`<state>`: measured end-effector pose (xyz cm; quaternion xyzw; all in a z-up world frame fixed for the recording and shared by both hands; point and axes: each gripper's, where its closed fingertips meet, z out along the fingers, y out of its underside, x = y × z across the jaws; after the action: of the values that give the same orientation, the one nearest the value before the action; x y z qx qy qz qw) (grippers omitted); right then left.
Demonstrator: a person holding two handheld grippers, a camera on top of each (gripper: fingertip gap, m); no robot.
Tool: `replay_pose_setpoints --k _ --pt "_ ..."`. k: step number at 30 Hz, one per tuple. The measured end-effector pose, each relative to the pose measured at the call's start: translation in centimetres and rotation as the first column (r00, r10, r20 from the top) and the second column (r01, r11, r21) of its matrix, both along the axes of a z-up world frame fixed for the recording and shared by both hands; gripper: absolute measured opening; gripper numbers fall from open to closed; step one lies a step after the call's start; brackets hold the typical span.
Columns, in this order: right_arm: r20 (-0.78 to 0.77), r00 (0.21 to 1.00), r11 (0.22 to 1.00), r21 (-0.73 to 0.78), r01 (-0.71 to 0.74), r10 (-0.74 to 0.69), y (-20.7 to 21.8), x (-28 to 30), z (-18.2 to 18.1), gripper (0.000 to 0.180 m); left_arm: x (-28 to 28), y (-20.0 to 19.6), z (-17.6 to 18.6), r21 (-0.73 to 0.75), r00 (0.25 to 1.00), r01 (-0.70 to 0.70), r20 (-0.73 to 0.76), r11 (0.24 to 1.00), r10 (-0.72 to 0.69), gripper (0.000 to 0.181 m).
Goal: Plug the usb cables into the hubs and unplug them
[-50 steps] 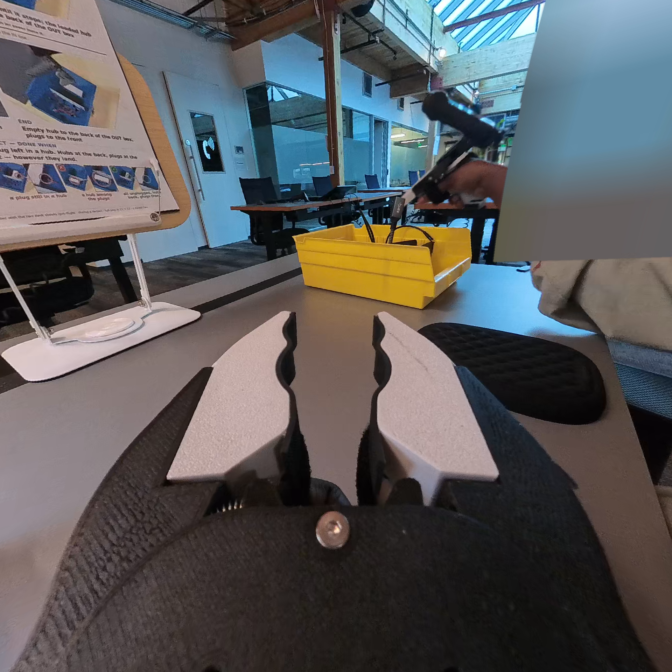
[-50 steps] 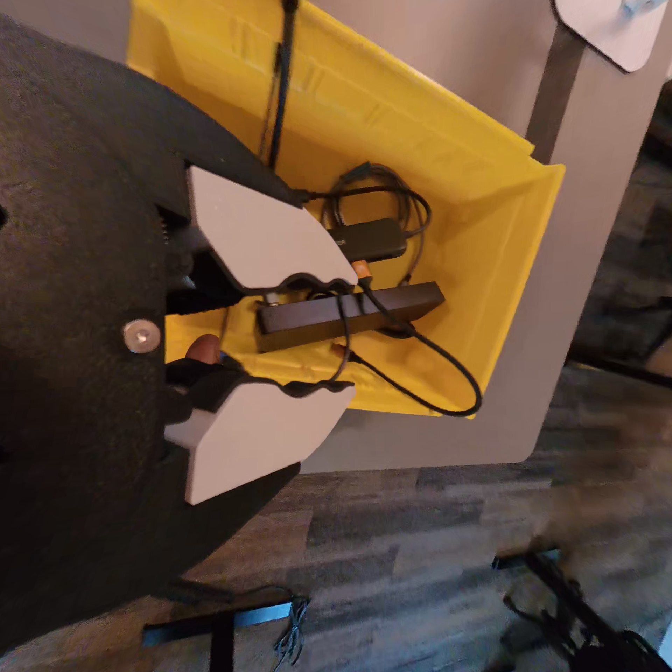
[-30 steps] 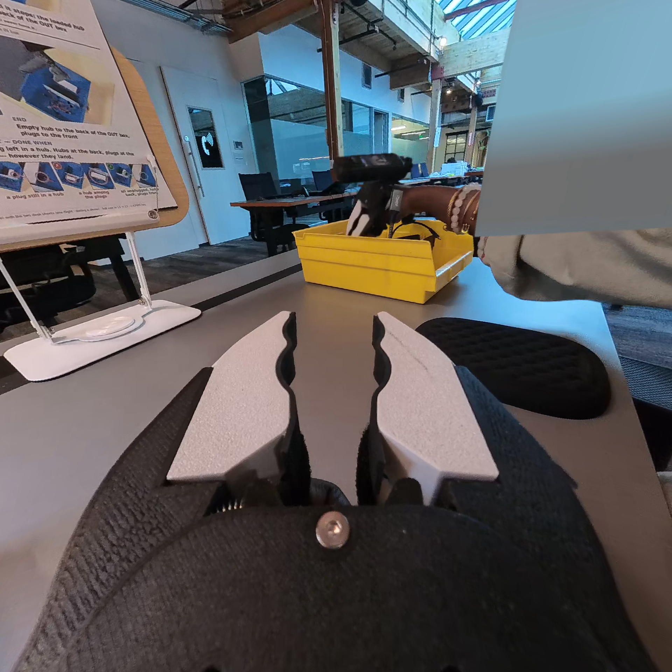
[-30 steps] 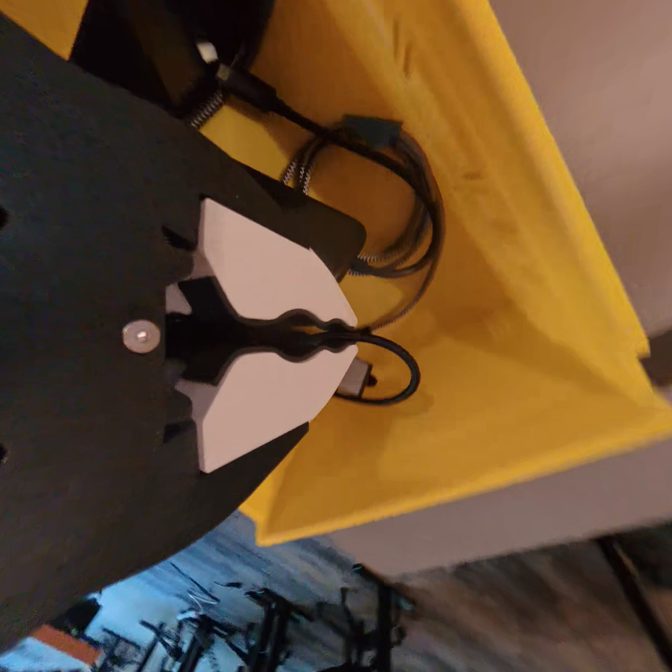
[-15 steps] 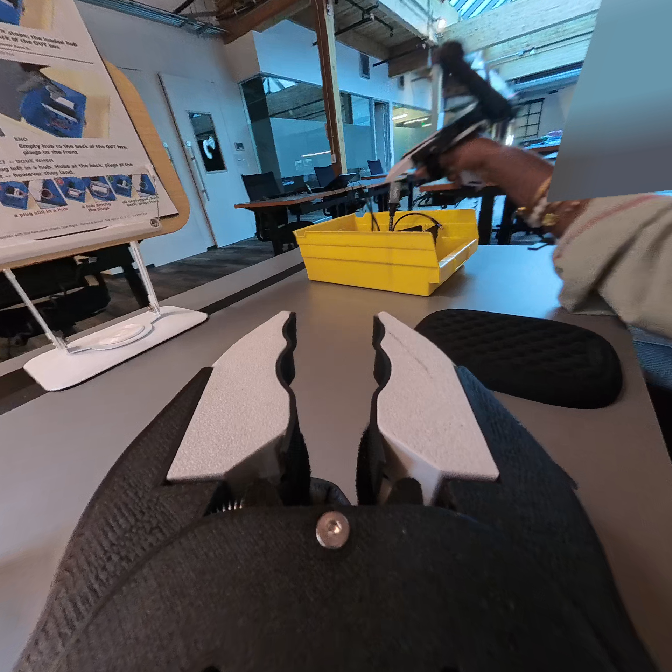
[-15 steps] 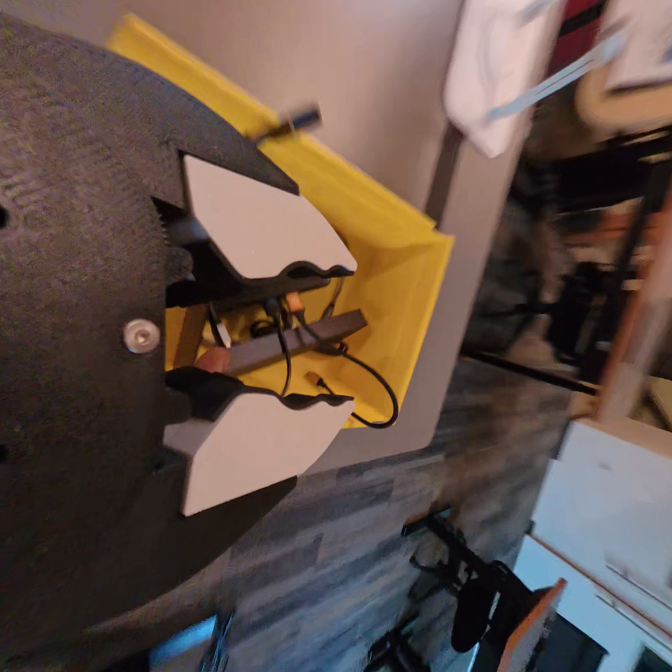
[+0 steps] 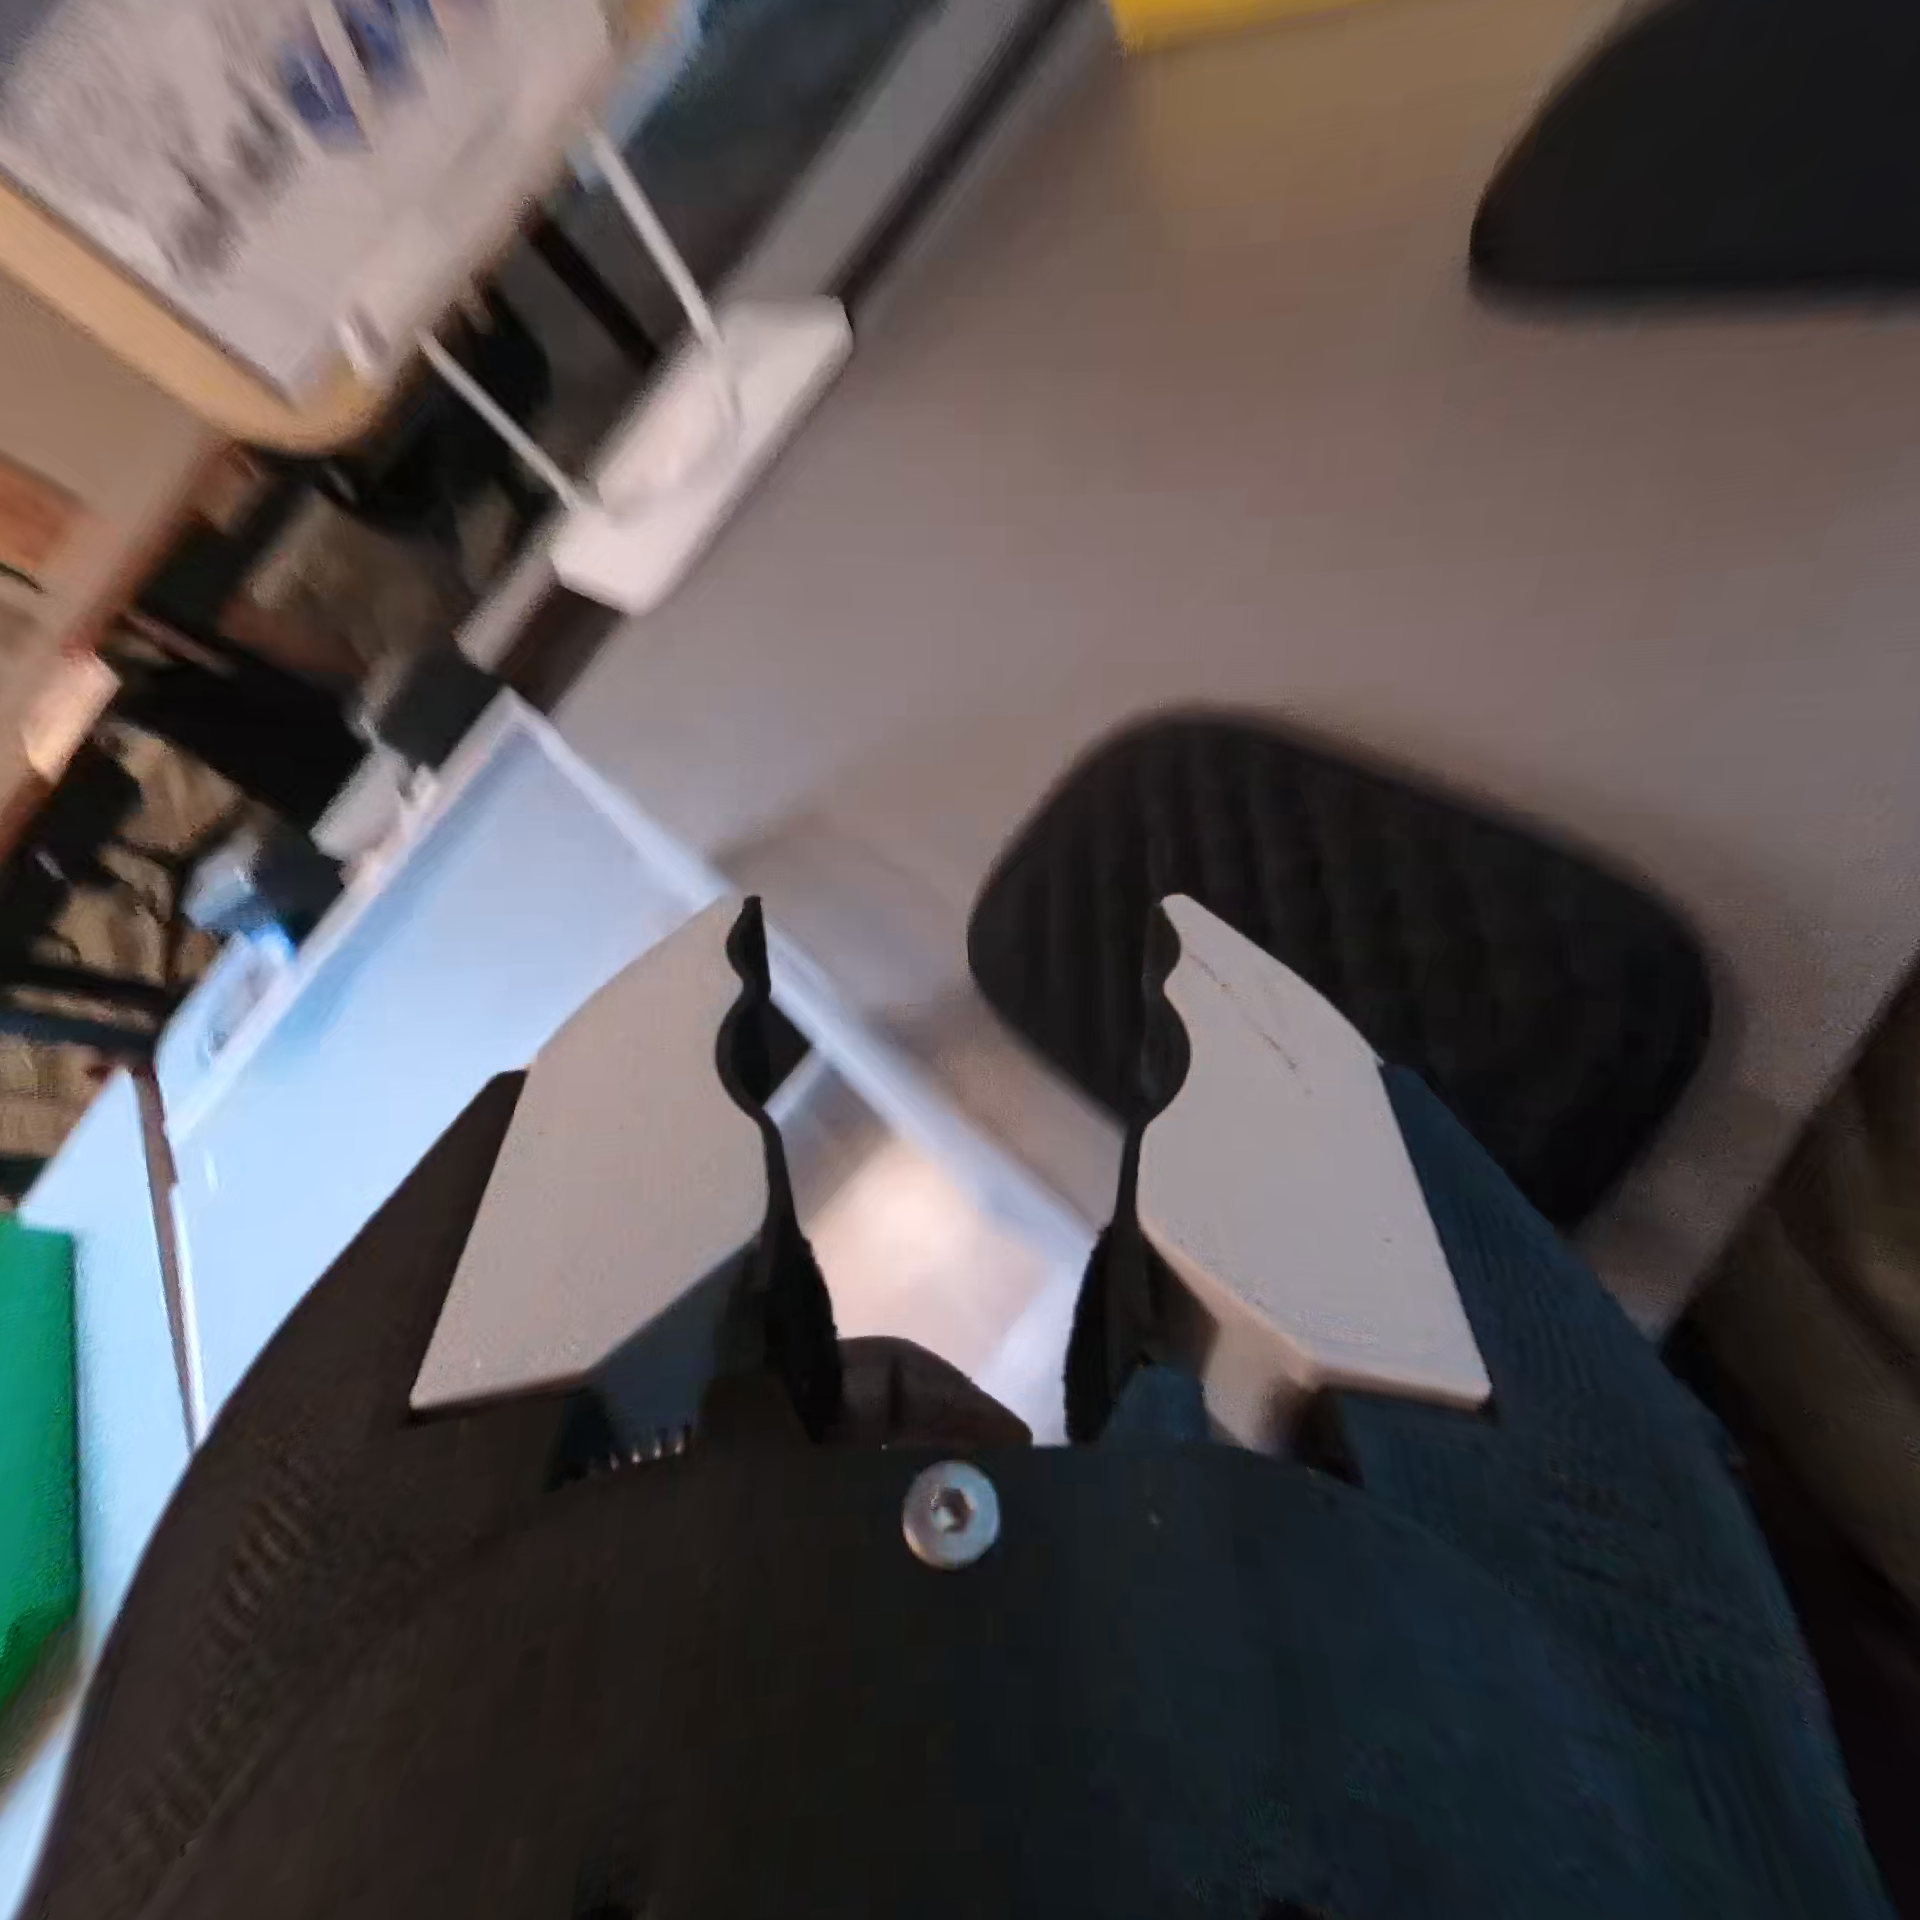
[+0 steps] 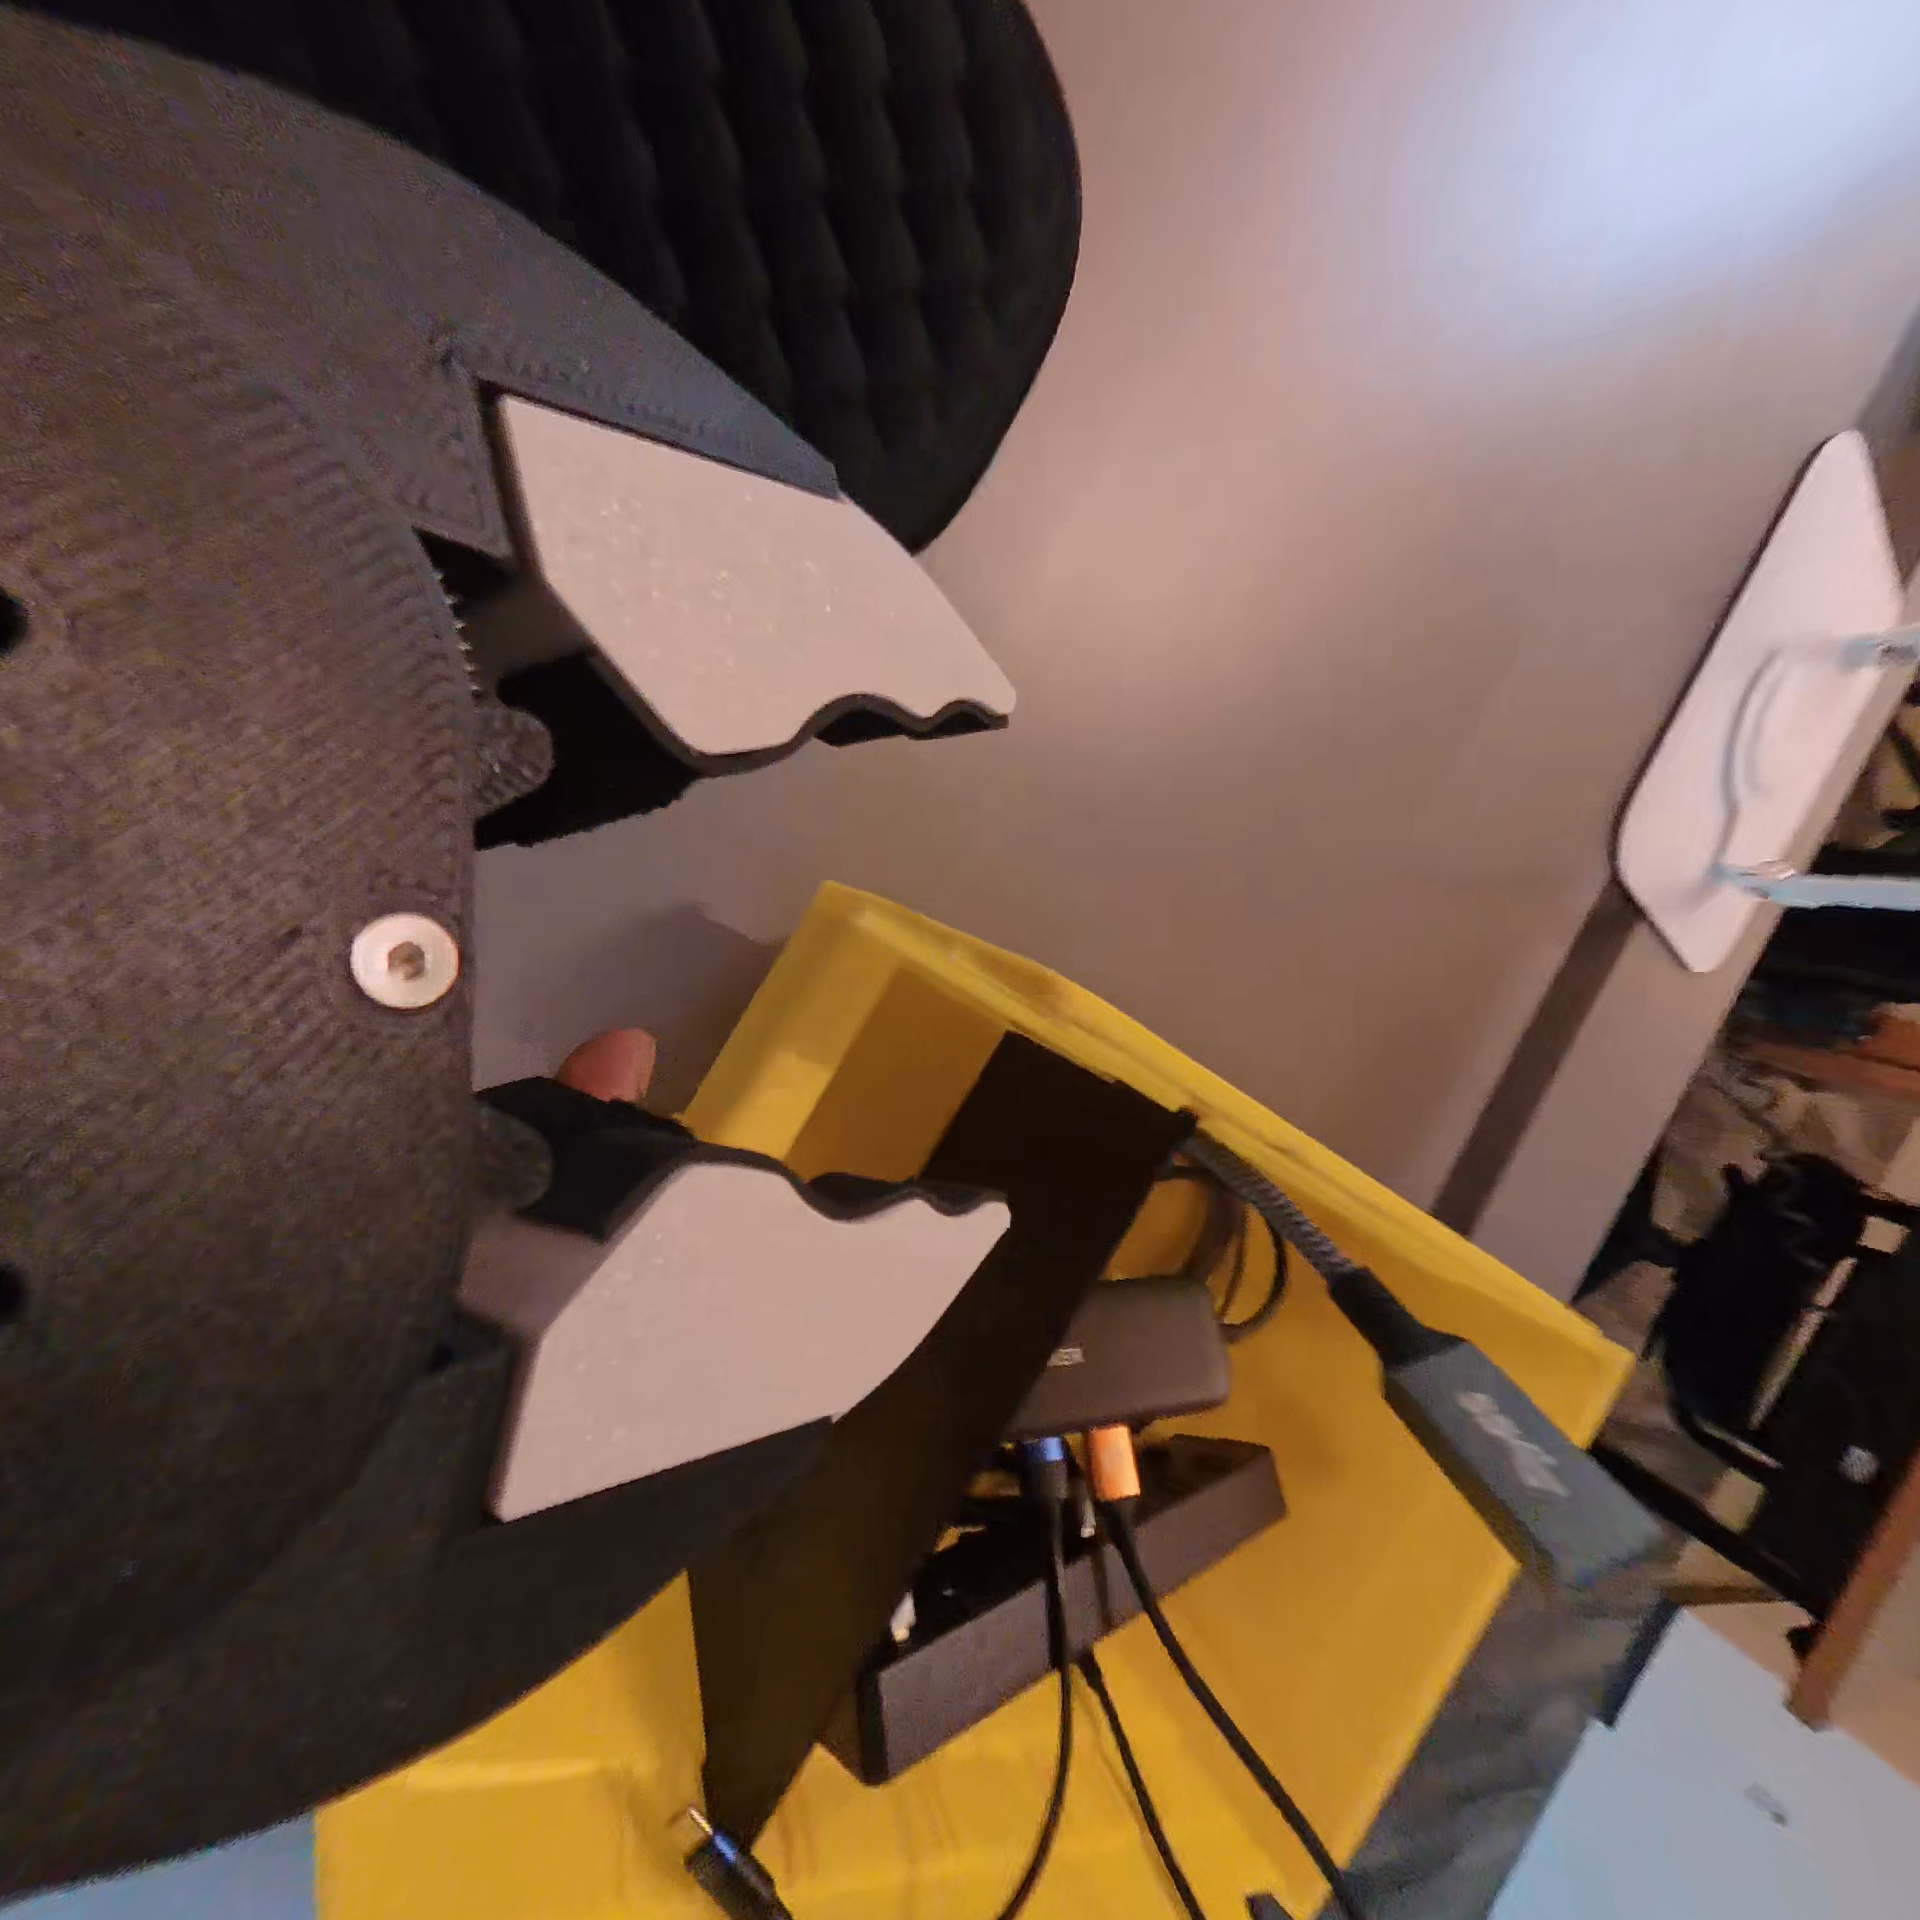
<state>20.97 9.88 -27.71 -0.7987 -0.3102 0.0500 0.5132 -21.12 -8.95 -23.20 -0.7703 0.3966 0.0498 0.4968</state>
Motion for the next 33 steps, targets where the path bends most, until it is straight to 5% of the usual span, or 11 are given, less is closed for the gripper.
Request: replay_pose_setpoints --k 3,6,8,18,33 --pt "0.022 0.999 0.999 -0.022 0.043 -0.042 1.1 0.3 -1.2 0.073 -3.4 -2.7 -4.7 -0.255 0.998 0.004 -0.064 0.967 -0.021 0.066" --pt "0.071 0.996 0.999 0.002 0.048 -0.048 1.6 0.2 -1.5 0.029 -3.3 -1.0 -6.1 -0.199 1.0 0.022 -0.007 0.98 -0.024 0.056" --pt "0.085 0.996 0.999 0.001 0.032 -0.032 1.7 -0.3 -1.6 0.015 -2.7 0.7 -5.8 -0.143 0.997 0.002 0.075 0.99 0.009 0.049" --pt "0.104 0.994 0.999 0.03 0.017 -0.02 -0.2 -1.8 -1.6 0.014 -3.0 7.2 -5.3 -0.002 0.978 -0.133 0.161 0.991 0.132 0.041" --pt "0.102 0.988 0.993 0.022 -0.117 0.114 -0.7 -9.4 -1.5 0.016 -0.2 9.9 -5.4 0.024 0.977 -0.134 0.167 0.991 0.128 0.041"
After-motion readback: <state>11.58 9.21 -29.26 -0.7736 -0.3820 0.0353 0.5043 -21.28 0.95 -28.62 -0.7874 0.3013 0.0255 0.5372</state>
